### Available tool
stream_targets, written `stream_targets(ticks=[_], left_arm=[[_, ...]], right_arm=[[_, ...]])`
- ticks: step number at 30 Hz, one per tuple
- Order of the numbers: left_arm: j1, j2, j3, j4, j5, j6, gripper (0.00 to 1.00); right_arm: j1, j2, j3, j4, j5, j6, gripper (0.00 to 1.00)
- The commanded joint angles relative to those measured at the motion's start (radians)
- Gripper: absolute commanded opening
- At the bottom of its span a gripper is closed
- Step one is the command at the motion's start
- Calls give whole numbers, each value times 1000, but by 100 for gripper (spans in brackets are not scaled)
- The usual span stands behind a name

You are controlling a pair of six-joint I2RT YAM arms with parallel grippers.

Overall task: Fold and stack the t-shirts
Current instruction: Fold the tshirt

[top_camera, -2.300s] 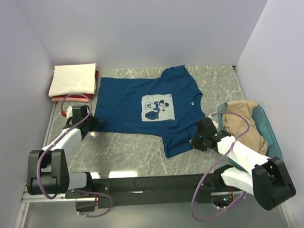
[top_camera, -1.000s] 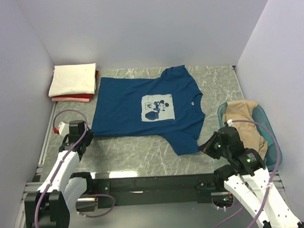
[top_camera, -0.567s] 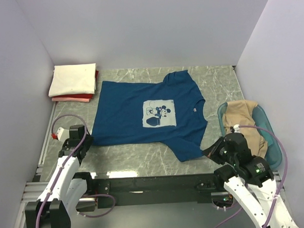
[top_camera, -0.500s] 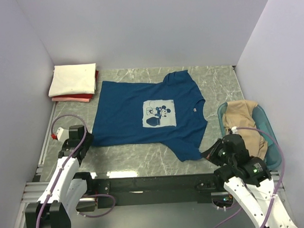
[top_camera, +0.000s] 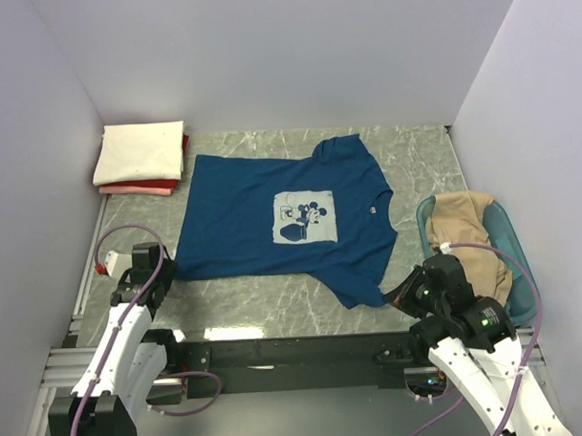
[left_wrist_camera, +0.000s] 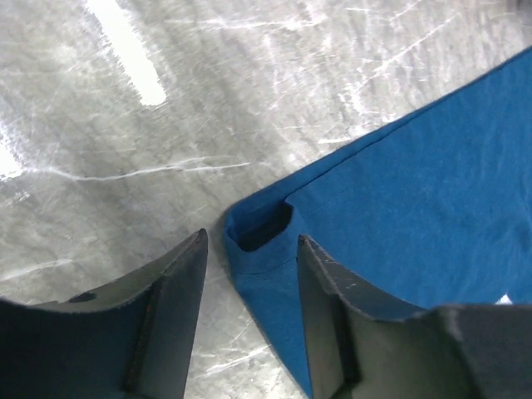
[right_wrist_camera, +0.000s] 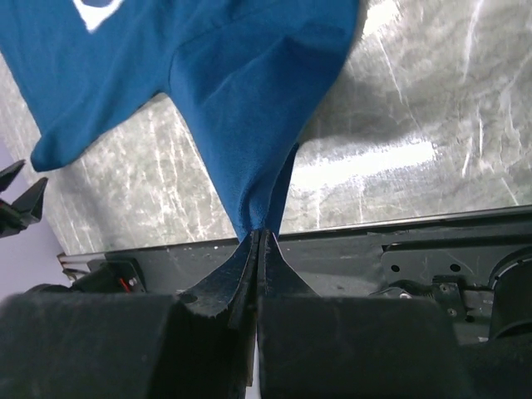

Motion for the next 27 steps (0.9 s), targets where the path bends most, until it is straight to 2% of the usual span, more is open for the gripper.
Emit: stream_targets(ticks=[1,6,12,15,23,27], left_arm=[[-2,26,-11,5,-14,-43,50],[-1,83,-11,30,-4,-38,41],[-2,118,-13,79,17,-17,18],[-2,141,-4,94,31,-4,1],[-2,175,123,117,56,46,0],[-1,288,246,111,45,63,1]], right_arm=[[4,24,57,16,37,-29,0],[3,52,64,54,43,-50,0],[3,104,113,82,85,-89,0],[4,138,136,108,86,-110,0],[0,297,254,217,137,-170,0],[-10,413,289,297,132,-194,0]])
